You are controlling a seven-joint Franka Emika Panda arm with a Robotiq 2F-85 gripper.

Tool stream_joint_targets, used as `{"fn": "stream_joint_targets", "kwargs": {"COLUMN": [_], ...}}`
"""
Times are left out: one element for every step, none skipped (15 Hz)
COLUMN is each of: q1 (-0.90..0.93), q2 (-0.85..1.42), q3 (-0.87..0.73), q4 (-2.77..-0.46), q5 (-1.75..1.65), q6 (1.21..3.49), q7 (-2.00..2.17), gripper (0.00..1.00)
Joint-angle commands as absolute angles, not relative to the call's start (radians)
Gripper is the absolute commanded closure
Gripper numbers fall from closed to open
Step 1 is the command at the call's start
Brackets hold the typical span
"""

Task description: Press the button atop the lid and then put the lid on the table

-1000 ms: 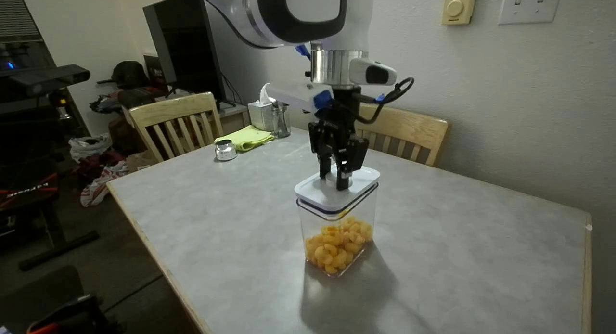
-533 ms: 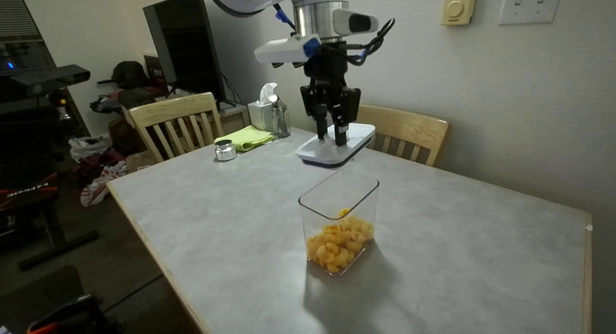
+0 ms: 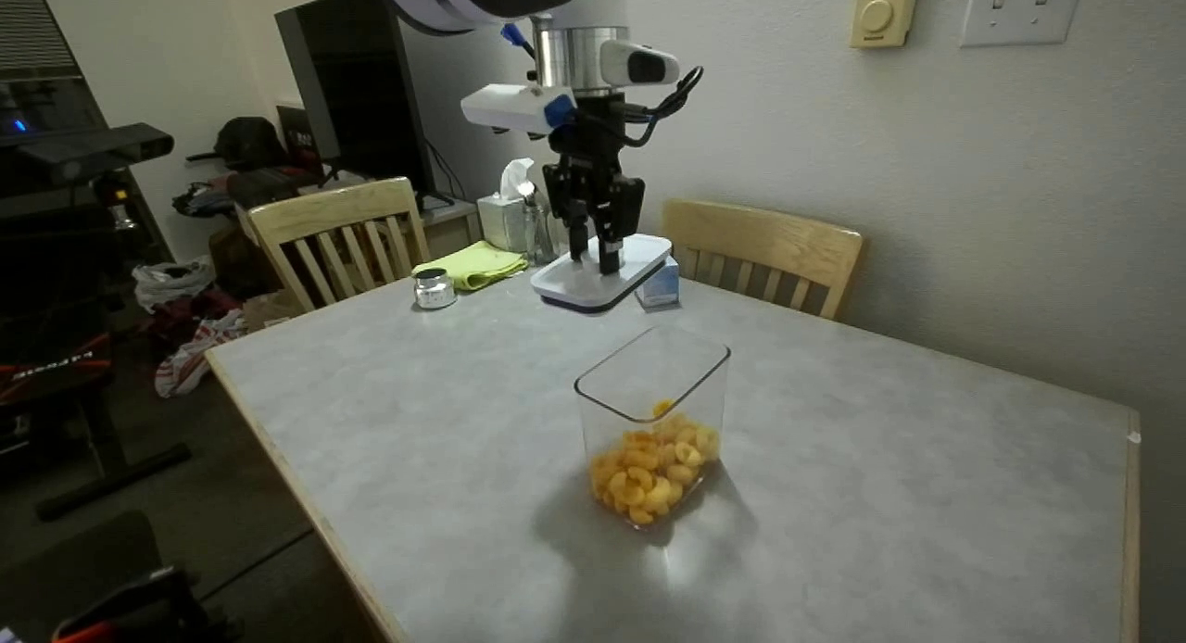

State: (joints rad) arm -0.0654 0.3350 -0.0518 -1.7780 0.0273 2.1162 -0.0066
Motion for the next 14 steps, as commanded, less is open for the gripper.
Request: {"fn": "stream_joint_targets", "kwargs": {"q1": [-0.053, -0.048, -0.043, -0.038, -0.032, -0.023, -0.02, -0.018, -0.016, -0.014, -0.012, -0.009, -0.006, -0.003], "q2": [0.352, 0.369, 0.387, 0.407, 0.432, 0.46, 0.488, 0.522, 0.553, 0.58, 0.605, 0.624, 0.642, 0.658], "q3": [-0.028, -0.026, -0.024, -0.023, -0.024, -0.029, -0.03, -0.031, -0.029, -0.028, -0.025, -0.023, -0.021, -0.02], "q4": [-1.789, -1.786, -1.786, -1.79, -1.796, -1.8, -1.798, -1.79, -1.784, -1.78, -1.777, -1.772, -1.764, -1.754], "q5": [0.047, 0.04, 0.033, 0.029, 0.018, -0.006, -0.019, -0.029, -0.033, -0.035, -0.036, -0.04, -0.042, -0.042], "q6": [2.112, 2.117, 2.12, 2.127, 2.143, 2.167, 2.177, 2.186, 2.191, 2.198, 2.2, 2.203, 2.209, 2.205], "q7": [-0.016, -0.012, -0.01, -0.011, -0.012, -0.011, -0.015, -0.013, -0.009, -0.008, -0.012, -0.014, -0.019, -0.017], "gripper": [0.72, 0.72, 0.72, 0.72, 0.72, 0.72, 0.72, 0.72, 0.72, 0.72, 0.72, 0.72, 0.72, 0.72]}}
